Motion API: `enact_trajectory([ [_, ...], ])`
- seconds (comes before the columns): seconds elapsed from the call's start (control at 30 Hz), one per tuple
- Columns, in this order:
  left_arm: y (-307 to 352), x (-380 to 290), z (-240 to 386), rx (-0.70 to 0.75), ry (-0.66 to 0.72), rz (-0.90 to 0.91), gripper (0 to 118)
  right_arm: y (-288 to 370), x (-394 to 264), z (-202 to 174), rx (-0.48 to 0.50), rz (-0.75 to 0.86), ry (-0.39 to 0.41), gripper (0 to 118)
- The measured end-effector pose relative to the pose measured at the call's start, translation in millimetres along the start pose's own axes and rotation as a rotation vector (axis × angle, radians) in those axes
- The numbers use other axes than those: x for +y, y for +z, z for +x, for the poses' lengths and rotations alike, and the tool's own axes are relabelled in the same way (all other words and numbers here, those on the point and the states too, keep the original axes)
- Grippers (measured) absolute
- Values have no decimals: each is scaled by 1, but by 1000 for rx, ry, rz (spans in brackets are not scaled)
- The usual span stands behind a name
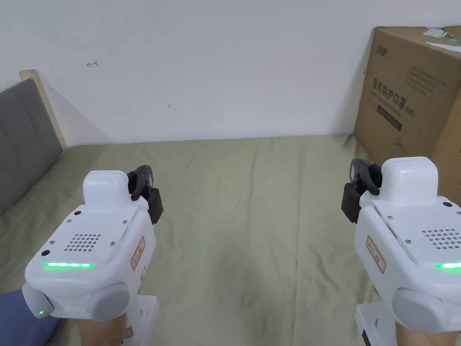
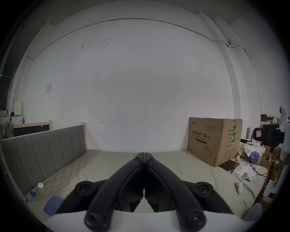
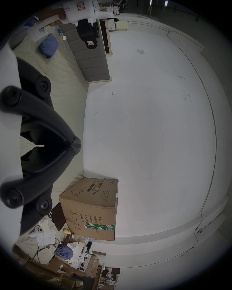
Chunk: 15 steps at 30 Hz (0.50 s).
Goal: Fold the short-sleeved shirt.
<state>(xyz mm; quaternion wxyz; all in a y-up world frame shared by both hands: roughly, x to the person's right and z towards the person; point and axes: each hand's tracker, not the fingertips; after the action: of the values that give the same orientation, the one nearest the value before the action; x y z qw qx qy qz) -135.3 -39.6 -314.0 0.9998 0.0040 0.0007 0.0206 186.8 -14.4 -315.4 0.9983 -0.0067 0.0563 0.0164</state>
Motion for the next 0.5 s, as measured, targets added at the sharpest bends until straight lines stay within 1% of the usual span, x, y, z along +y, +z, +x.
enact_trajectory([
  [0.5,-1,-3,-3,0,18,-21,0,-1,-4,0,9,0,2,0],
])
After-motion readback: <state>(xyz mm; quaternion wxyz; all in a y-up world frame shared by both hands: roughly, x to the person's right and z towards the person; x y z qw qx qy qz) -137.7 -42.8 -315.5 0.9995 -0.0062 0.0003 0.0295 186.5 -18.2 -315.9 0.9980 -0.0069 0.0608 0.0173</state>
